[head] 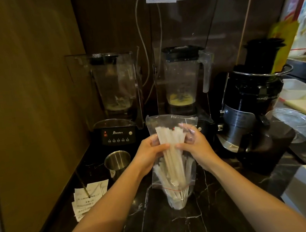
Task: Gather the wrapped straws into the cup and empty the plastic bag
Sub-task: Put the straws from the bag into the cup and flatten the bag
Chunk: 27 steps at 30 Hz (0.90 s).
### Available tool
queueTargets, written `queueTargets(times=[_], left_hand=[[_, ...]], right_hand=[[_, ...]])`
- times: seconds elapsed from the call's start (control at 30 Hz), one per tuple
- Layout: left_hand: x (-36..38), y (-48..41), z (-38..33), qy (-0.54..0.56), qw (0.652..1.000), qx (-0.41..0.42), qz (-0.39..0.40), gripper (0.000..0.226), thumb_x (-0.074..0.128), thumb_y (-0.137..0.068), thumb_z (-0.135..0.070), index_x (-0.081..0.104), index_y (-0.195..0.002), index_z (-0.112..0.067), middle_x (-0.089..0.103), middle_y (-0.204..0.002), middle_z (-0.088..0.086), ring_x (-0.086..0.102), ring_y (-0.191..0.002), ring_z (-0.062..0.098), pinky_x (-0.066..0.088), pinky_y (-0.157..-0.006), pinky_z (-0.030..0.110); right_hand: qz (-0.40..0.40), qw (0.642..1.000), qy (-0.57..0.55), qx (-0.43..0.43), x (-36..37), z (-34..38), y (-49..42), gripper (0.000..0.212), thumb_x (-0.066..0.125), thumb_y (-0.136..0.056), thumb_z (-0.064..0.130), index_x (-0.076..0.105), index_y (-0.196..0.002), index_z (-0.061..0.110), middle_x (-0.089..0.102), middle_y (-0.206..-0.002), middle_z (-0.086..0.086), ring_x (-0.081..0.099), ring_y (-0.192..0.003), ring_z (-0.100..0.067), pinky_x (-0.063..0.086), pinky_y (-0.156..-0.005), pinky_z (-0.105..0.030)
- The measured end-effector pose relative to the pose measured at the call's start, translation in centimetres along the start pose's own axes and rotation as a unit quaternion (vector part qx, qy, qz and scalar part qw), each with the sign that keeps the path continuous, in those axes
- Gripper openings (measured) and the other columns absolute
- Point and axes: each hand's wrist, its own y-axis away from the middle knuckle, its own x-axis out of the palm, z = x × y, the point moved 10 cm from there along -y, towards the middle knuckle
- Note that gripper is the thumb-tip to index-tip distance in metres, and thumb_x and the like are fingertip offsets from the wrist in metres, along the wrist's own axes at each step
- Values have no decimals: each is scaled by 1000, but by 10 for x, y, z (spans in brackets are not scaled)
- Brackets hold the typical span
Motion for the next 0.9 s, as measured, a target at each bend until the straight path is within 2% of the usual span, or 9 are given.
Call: queueTargets(times=[0.13,0.2,0.3,0.4,0.53,0.67,0.8,0.9], left_hand=[[0,1,3,9,1000,-4,9,36,60,-79,-2,59,-103,-30,72,-97,-5,66,-97,14,56,-72,22],[2,2,3,7,1000,-3,17,34,61,-79,-5,61,-101,-30,73,-96,-6,66,-98,15,55,-73,23],[3,2,1,-10,1000,-3,20,28,60,-80,-11,61,-102,-28,72,-101,-4,64,-102,16,54,-82,29],[3,0,-8,-29,999,2,22,23,52,-86,-13,61,-103,-26,69,-105,-2,65,-100,15,55,-80,27],[5,-5,-28,-24,999,9,31,26,44,-91,-13,62,-102,-27,74,-94,-6,67,-95,13,55,-69,20],[10,-10,-55,-6,998,25,50,26,41,-92,-15,62,-103,-27,74,-96,-7,67,-96,15,55,-69,21],[23,-15,-83,3,997,54,62,26,41,-92,-14,60,-105,-24,75,-92,-7,68,-92,13,56,-70,22],[38,-17,-98,14,995,75,68,25,40,-92,-11,59,-105,-22,75,-87,-7,69,-87,11,56,-71,23]], right_hand=[[13,1000,-16,2,0,-5,2,51,57,-81,-4,41,-123,20,62,-102,0,62,-94,-10,54,-71,-18],[16,1000,-18,-3,-1,-5,4,46,56,-82,-2,44,-117,24,62,-102,0,62,-94,-10,54,-72,-17],[13,1000,-15,-11,-4,-2,4,40,56,-83,1,47,-113,26,63,-103,-1,62,-97,-13,54,-77,-19],[8,1000,-10,-25,-7,7,3,32,51,-87,2,51,-108,26,64,-103,-2,63,-97,-16,54,-81,-26],[-7,999,-12,-49,-15,28,1,27,48,-88,3,55,-100,26,66,-97,-1,67,-85,-8,55,-76,-22],[-29,997,-14,-65,-27,50,0,24,52,-87,3,57,-96,25,67,-93,-1,68,-78,-6,55,-70,-18],[-43,997,-18,-68,-38,63,6,20,54,-85,4,57,-92,22,67,-93,-4,67,-84,-14,56,-74,-23],[-69,995,-8,-65,-51,65,15,14,55,-85,6,60,-88,20,68,-90,-3,68,-81,-12,56,-70,-19]])
